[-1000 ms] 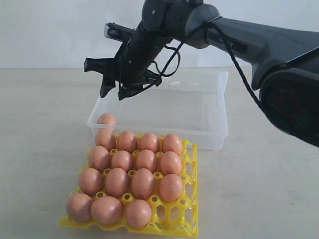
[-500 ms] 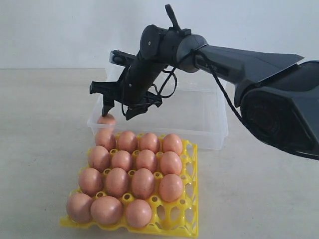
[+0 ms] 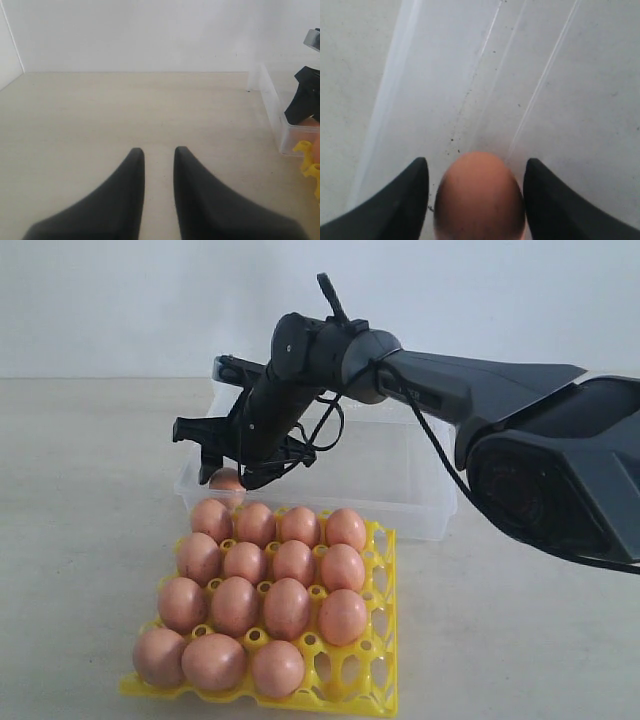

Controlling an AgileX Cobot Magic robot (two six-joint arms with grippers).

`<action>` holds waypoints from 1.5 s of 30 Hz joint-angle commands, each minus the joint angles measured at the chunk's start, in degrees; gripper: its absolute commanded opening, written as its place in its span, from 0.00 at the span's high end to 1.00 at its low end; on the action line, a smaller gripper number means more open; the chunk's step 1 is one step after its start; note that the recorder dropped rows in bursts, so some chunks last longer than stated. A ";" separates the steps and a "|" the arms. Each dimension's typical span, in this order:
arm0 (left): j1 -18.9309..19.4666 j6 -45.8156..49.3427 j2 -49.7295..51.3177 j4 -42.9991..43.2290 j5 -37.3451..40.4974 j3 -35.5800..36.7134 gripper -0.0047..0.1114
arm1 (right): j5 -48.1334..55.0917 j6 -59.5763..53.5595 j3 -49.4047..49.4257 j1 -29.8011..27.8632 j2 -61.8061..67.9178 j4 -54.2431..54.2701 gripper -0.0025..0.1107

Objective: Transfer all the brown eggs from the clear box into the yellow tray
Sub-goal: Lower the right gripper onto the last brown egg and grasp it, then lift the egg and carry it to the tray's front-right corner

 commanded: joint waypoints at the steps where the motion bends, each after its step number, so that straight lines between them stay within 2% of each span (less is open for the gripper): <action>1: -0.51 -0.26 -0.11 0.11 -0.05 -0.04 0.77 | 0.23 -0.17 -0.13 0.09 0.03 -0.93 0.71; 4: -0.51 -0.26 -0.11 0.11 -0.05 -0.04 0.77 | 0.97 -2.35 -0.13 0.09 0.03 -0.93 0.94; 5: -0.51 -0.26 -0.11 0.11 -0.05 -0.04 0.77 | 1.17 -3.11 -0.13 0.09 0.03 -0.93 0.98; 12: -0.51 -0.26 -0.11 0.11 -0.05 -0.04 0.77 | 0.32 -3.13 -0.13 0.19 -2.02 -2.49 0.98; 14: -0.51 -0.26 -0.11 0.11 -0.05 -0.04 0.77 | -0.38 -1.87 -0.13 0.85 -3.56 -7.13 0.98; 19: -0.51 -0.26 -0.11 0.11 -0.05 -0.04 0.77 | 1.56 7.69 -0.13 4.41 -7.43 -29.35 0.98; 22: -0.51 -0.26 -0.11 0.11 -0.05 -0.04 0.77 | -1.74 9.32 -0.13 6.98 -9.36 -37.54 0.98; 27: -0.51 -0.26 -0.11 0.11 -0.05 -0.04 0.77 | -9.51 8.78 -0.13 10.14 -11.59 -38.63 0.98; 34: -0.51 -0.26 -0.11 0.11 -0.05 -0.04 0.77 | -11.95 4.14 0.40 11.17 -14.31 -37.83 0.98; 39: -0.51 -0.26 -0.11 0.11 -0.05 -0.04 0.77 | -24.51 3.56 10.32 11.17 -20.93 -37.83 0.98; 45: -0.51 -0.26 -0.11 0.11 -0.05 -0.04 0.77 | -42.27 4.95 37.61 10.82 -33.83 -37.32 0.98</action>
